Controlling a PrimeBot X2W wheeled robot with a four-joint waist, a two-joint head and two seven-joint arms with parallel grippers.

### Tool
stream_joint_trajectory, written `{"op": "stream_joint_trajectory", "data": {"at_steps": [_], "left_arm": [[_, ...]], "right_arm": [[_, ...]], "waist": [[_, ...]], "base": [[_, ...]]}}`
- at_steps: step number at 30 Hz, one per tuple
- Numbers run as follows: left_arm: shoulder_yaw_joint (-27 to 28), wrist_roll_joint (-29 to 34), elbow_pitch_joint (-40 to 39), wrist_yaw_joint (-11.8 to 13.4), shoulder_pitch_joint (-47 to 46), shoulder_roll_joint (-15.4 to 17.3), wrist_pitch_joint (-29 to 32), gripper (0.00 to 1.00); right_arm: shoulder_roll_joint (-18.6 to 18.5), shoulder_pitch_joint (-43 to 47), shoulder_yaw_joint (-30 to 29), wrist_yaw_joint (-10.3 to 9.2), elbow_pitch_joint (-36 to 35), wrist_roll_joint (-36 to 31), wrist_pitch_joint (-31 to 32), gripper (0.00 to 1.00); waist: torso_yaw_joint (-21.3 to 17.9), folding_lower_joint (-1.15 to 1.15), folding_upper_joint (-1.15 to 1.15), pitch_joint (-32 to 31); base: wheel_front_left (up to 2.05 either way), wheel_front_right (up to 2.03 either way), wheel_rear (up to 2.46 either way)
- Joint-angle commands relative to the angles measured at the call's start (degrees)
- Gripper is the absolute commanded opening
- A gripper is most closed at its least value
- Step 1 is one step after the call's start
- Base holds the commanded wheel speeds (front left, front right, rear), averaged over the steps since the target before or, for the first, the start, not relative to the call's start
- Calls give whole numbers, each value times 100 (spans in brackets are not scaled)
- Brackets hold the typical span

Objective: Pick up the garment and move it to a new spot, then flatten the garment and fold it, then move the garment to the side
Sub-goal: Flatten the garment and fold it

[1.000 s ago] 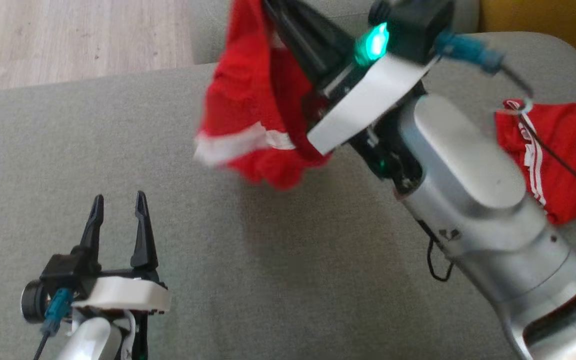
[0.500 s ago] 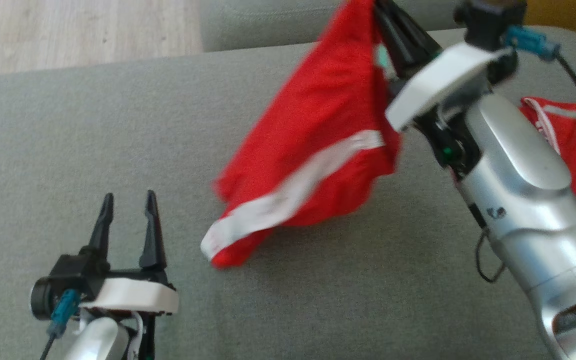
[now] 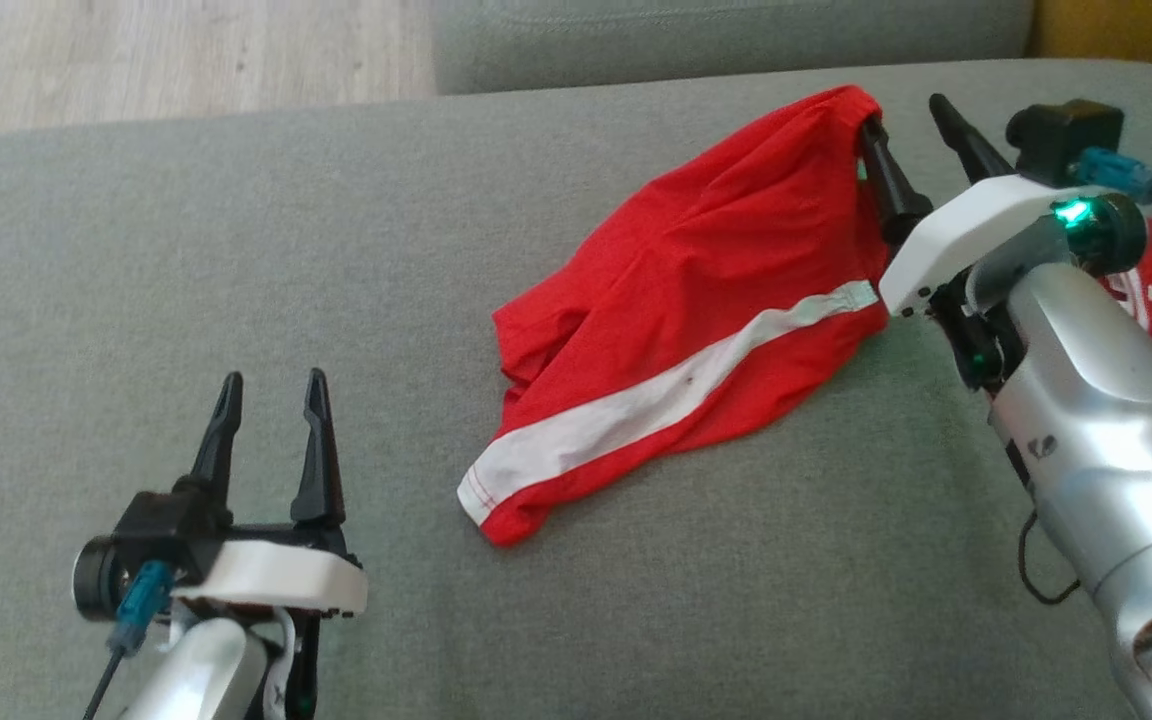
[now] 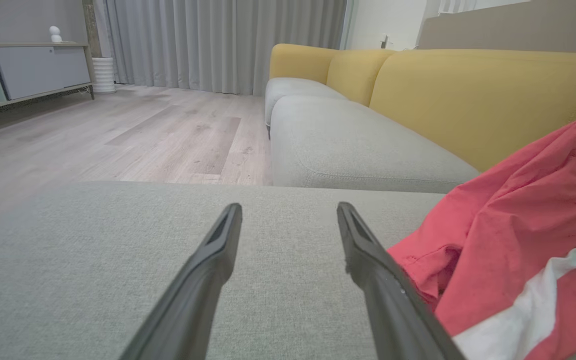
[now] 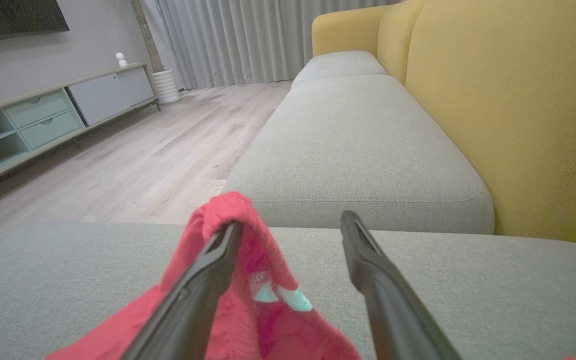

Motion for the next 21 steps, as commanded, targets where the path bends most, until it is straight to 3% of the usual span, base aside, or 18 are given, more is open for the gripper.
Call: {"op": "stream_joint_trajectory", "data": {"at_steps": [1,6,11,16,21], "left_arm": [[231,22,-152,3,-165,98,-71,100],[290,-30,-129,31,20,116,-107,100],[337,-75,-149,53,198,134,-133,100],[376,-80,-217,77,313,168,-152,100],[424,-52,-251,135,457,183,-175,100]], "right_arm": [[-22,-72,57,39,-181,49,-24,100],[-213,618,62,39,-431,234,42,100],[-378,1524,-323,39,-736,174,-198,100],[-361,2336,-877,39,-1447,-292,-420,100],[-123,3247,-1584,39,-2711,-1202,-508,100]], "waist": [[-50,0,0,-57],[-224,0,0,-266],[-355,0,0,-414],[-437,0,0,-498],[-483,0,0,-590]], "base": [[0,0,0],[0,0,0],[0,0,0],[0,0,0],[0,0,0]]}}
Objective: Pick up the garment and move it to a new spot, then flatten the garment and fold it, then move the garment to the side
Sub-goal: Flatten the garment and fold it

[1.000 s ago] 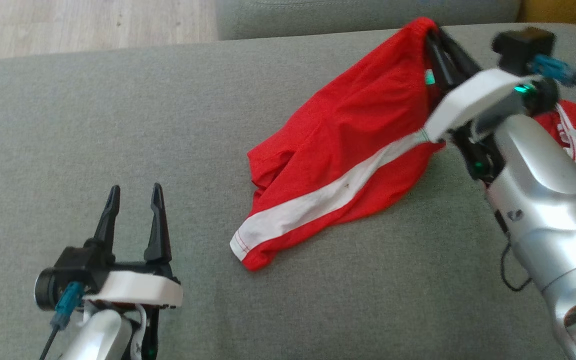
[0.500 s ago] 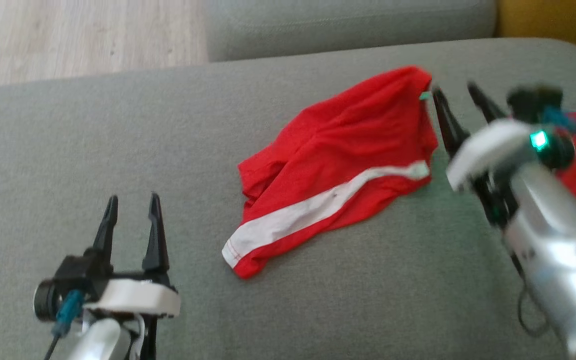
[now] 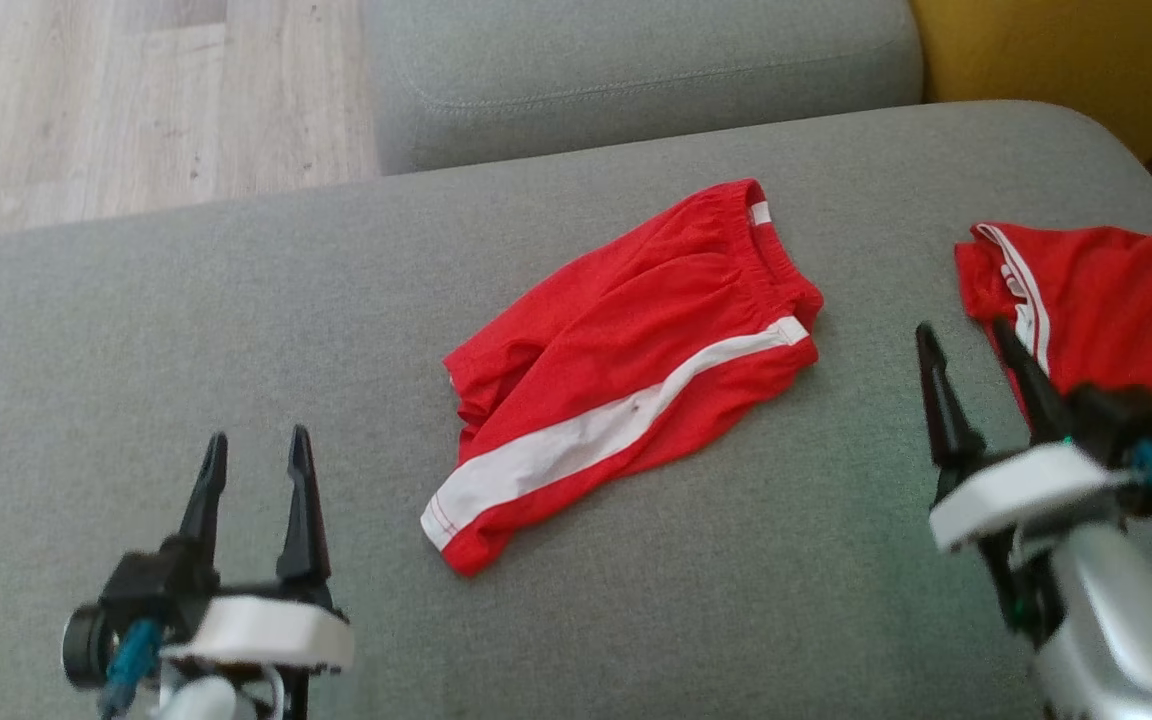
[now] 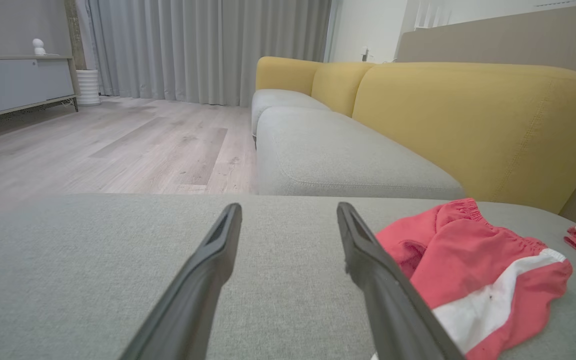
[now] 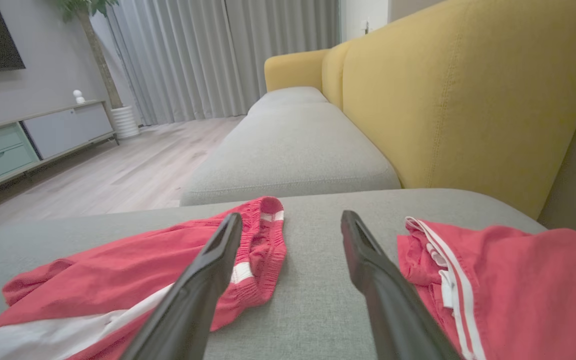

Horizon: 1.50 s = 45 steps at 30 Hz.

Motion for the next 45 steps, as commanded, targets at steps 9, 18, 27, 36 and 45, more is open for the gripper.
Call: {"op": "stream_joint_trajectory", "data": {"at_steps": [9,18,27,36,45], "left_arm": [[374,34,-254,161,184,122,-99,100],[244,80,-268,143,136,68,-50,100],[-551,-314,276,-473,-224,-594,774,100],[-674,-408,1838,-296,-894,-1055,1234,100],[-749,-616,2579,-640,-1328,-1330,1318,100]], "right_arm": [[604,1281,-602,39,-2430,-1123,1047,100],[743,1647,-766,39,-3222,-1229,1550,100],[789,1617,-712,39,-3320,-1203,1626,100],[835,1386,-498,39,-3250,-1173,1554,100],[827,1270,-460,39,-3173,-1128,1495,100]], "waist": [[12,1,0,-64],[86,1,0,3],[109,1,0,192],[-22,1,0,472],[-108,1,0,624]], "base": [[0,0,0],[0,0,0],[0,0,0],[0,0,0],[0,0,0]]}}
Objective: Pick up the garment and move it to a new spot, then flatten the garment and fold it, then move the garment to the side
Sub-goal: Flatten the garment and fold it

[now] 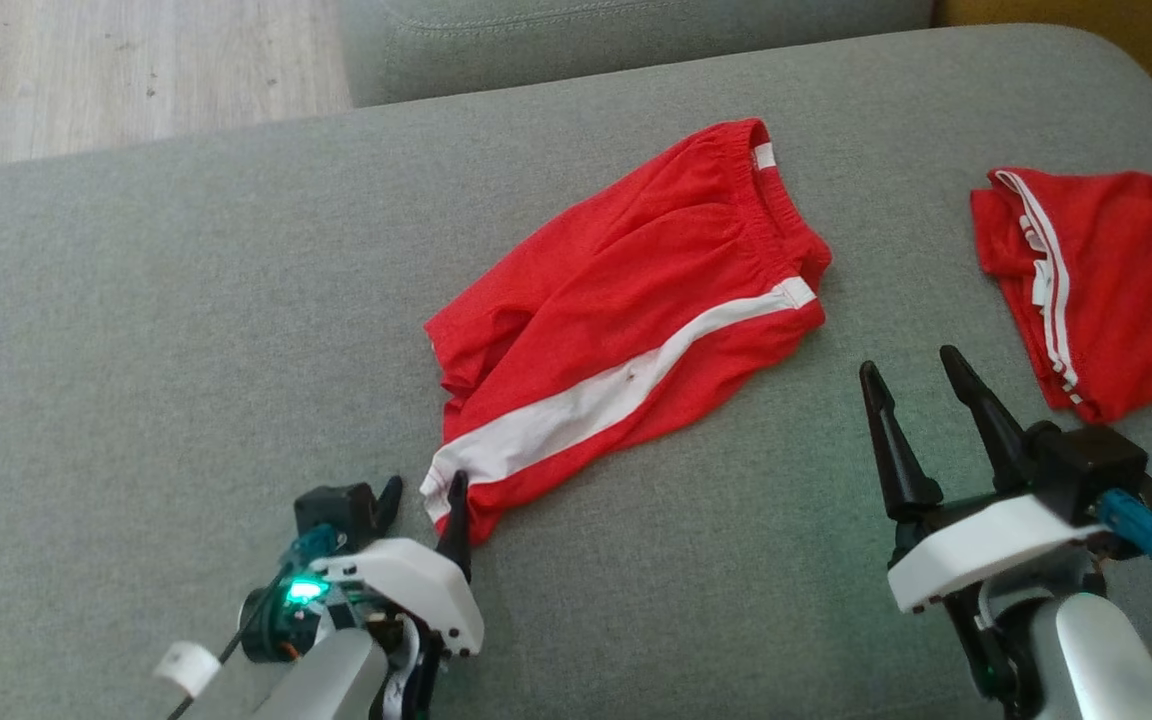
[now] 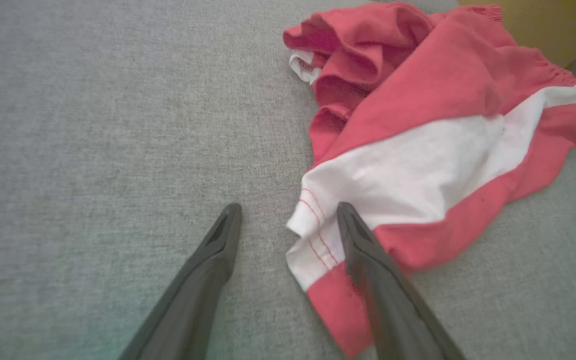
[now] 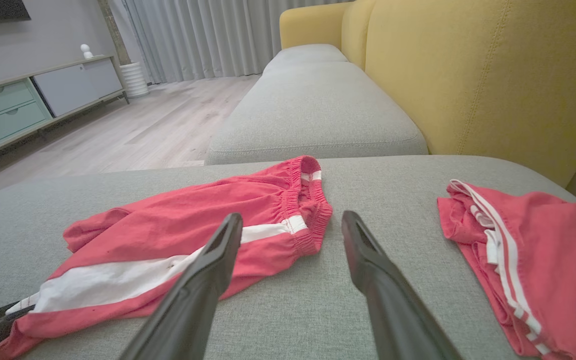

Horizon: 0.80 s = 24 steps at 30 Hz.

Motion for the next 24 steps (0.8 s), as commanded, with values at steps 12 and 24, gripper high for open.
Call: {"op": "stream_joint_trajectory", "data": {"at_steps": [12,24], "left_arm": [[-306,170,268,-222,-273,61,242,0],[-348,358,-352,-88,-296,233,-101,0]], "right_arm": [[-42,-457,229,39,-140,144,60,100],[-360,-2390,189,39,1906,968,2153,100]], "waist": [[42,-1,0,-41],[422,-1,0,209]], "base": [[0,0,0],[0,0,0]]}}
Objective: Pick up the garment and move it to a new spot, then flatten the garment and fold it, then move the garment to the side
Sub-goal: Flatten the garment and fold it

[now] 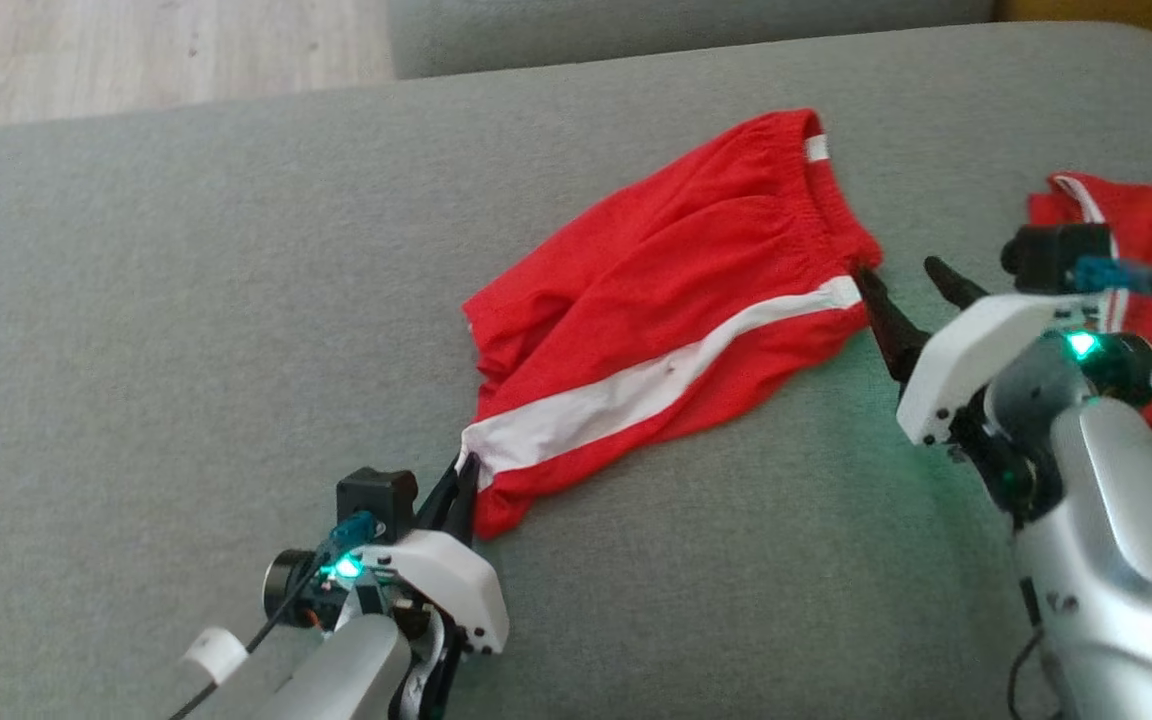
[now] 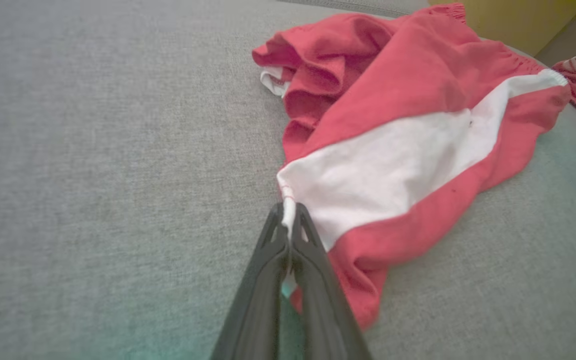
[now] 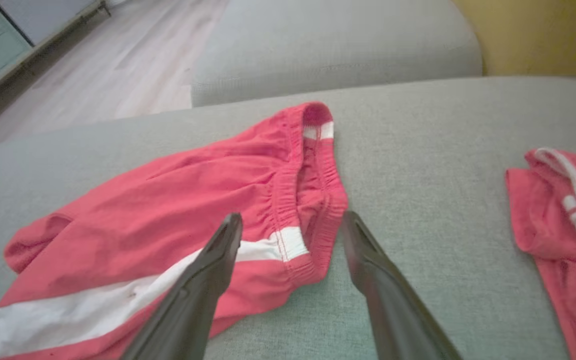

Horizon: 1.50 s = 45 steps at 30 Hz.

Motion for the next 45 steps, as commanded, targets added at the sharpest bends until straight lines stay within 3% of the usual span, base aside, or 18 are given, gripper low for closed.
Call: {"op": "stream_joint_trajectory", "data": {"at_steps": [1,7,19,20,21,22,29,34,40,45], "left_arm": [[139,56,-177,19,-54,112,-33,0],[73,62,-294,-22,-79,117,-24,0],[6,71,-402,-78,-177,180,-29,0],[2,69,-407,-76,-180,184,-22,0],[0,65,-412,-74,-181,190,-17,0],[-3,62,-416,-73,-181,196,-13,0],[75,23,-532,-110,-189,240,-269,0],[404,-202,-1009,-261,-199,337,-721,0],[925,-560,-2444,-351,-151,777,-788,0],[1184,-963,-3977,-227,115,1285,-123,0]], "right_arm": [[-20,-121,113,39,-142,20,44,100],[-100,-590,310,39,759,209,410,100],[-88,-1140,1031,39,1634,468,69,100],[-101,-1172,1132,39,1664,510,50,77],[-123,-1202,1225,39,1677,551,0,46],[-145,-1230,1290,39,1689,598,-75,0],[-317,-1358,1627,39,1575,1040,-552,0],[-525,-1259,1528,39,959,1587,-971,0],[-1007,-672,1224,39,-326,1904,-1078,0],[-1225,109,695,39,-1769,2039,-716,0]], "waist": [[72,-1,0,50],[206,-1,0,138],[160,-1,0,298],[157,-1,0,305],[153,-1,0,309],[148,-1,0,310],[104,-1,0,212],[71,-1,0,54],[27,-1,0,-104],[-32,-1,0,-53]], "base": [[0,0,0],[0,0,0],[0,0,0],[0,0,0],[0,0,0],[0,0,0],[0,0,0],[0,0,0],[0,0,0],[0,0,0]]}}
